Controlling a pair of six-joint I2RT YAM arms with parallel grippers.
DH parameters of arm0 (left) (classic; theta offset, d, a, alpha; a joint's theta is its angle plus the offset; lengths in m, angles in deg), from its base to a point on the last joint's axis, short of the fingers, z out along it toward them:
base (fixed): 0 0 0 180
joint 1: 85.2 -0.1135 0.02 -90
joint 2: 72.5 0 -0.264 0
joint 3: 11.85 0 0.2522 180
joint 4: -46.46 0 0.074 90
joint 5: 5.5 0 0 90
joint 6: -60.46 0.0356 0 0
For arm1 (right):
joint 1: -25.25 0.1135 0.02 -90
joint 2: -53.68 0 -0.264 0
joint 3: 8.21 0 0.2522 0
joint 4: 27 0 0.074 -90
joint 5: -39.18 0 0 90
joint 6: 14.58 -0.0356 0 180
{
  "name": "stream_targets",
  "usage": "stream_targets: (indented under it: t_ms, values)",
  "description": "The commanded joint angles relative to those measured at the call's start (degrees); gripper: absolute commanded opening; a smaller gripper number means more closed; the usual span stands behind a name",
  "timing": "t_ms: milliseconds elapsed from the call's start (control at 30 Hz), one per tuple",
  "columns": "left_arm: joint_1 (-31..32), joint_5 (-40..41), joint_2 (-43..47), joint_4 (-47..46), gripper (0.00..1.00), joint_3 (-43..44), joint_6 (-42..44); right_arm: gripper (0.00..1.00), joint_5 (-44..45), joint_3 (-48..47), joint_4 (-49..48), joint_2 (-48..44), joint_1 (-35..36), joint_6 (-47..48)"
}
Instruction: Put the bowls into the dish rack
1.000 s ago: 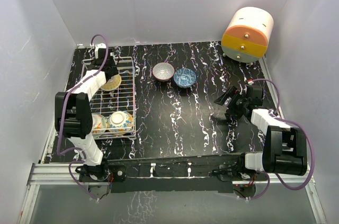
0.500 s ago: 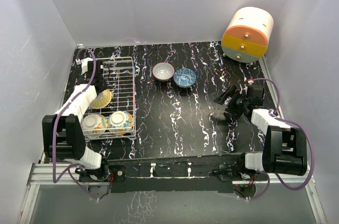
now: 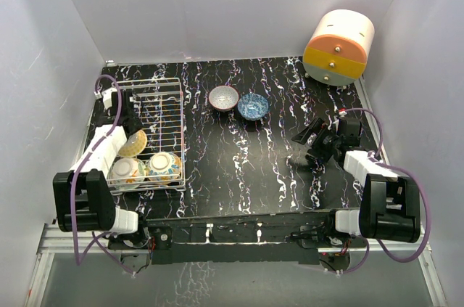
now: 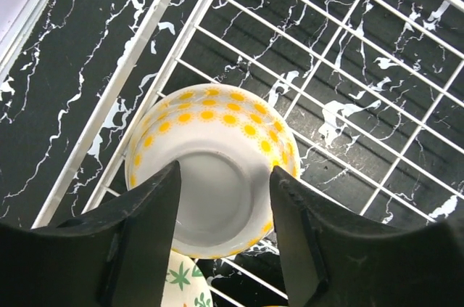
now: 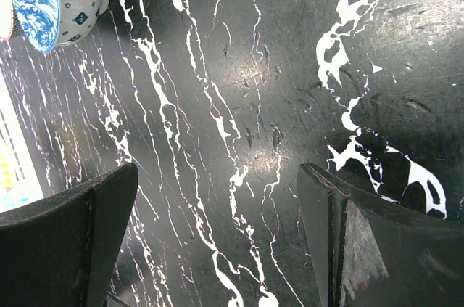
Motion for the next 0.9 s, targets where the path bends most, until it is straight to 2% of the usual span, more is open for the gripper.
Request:
stream_targets:
  t_ms: [0, 233, 300, 333, 600, 733, 867]
  values:
    - [-0.8, -1.6, 2.2, 5.2, 0.55, -1.5, -0.8, 0.95, -0.8, 0.0, -2.7, -2.1, -0.3, 0.0]
    - [-0.9, -3.3, 6.3, 4.8, 0.82, -0.1, 0.9, 0.94, -0.7, -0.2, -2.5, -2.2, -0.4, 0.2]
    - [-0.8, -3.0, 7.2, 4.7, 0.95, 1.3, 2.0, 0.95, -0.5, -0.6, -1.9, -2.3, -0.3, 0.5]
    - [-0.8, -3.0, 7.5, 4.6, 0.97, 2.1, 2.6, 0.95, -0.3, -0.8, -1.7, -2.5, -0.3, 0.5]
    - [1.5, -6.0, 9.0, 4.1, 0.97, 8.7, 6.9, 0.94, 0.6, -1.8, -0.6, -2.4, -0.4, 0.2]
    - [11.9, -4.9, 7.5, 1.3, 0.97, 12.0, 10.6, 0.94, 1.7, -2.8, -0.3, -2.3, -0.4, -0.4]
    - [23.3, -6.9, 2.0, -2.9, 0.97, 16.7, 14.5, 0.94, 1.7, -4.5, 0.3, -1.2, -0.4, -1.2]
